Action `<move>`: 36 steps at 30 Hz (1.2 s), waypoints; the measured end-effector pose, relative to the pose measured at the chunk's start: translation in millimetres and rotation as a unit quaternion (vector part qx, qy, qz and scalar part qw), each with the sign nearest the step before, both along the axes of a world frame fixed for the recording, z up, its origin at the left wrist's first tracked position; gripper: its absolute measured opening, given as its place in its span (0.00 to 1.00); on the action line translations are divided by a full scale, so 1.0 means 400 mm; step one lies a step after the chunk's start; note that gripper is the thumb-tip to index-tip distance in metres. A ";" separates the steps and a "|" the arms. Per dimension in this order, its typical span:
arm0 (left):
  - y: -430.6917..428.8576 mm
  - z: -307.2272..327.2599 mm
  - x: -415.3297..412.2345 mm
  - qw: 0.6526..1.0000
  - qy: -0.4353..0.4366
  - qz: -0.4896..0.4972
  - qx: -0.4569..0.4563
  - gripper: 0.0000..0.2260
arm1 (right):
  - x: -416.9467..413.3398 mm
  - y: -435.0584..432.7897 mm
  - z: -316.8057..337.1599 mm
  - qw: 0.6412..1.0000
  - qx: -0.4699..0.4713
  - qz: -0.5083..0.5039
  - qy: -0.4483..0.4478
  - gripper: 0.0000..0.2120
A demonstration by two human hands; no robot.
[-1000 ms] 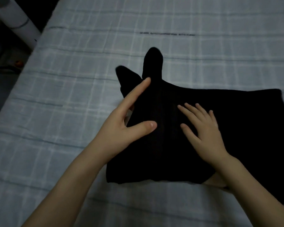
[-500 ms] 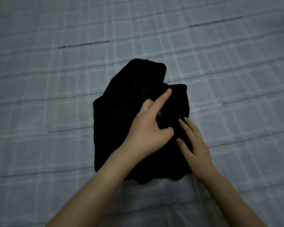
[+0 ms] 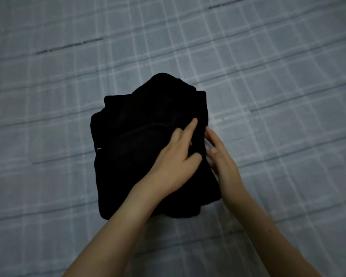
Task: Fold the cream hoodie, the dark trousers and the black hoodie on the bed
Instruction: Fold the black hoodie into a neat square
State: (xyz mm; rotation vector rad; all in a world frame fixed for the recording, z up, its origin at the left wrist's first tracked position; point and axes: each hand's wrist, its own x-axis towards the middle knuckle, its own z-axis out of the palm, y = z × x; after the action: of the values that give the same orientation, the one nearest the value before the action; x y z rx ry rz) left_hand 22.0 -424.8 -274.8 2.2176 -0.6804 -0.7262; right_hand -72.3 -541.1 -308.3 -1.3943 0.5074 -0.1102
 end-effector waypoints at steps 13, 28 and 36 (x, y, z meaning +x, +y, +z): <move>0.138 0.109 -0.018 0.991 -0.089 0.085 -0.044 0.21 | 0.064 -0.007 0.010 0.986 -0.159 -0.009 0.043 0.20; 0.094 0.007 -0.026 0.912 -0.327 0.092 0.228 0.27 | 0.112 0.099 0.053 0.909 -0.416 0.036 -0.019 0.24; 0.268 0.066 0.061 0.939 -0.259 0.179 -0.137 0.12 | 0.113 0.104 -0.063 0.881 -0.472 0.010 -0.030 0.25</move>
State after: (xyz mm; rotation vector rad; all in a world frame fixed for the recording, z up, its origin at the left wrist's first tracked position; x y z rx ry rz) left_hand 46.4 -317.7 -248.5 2.1879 -0.5552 0.1419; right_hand -27.2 -499.6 -333.5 -2.3418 0.3905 -0.4265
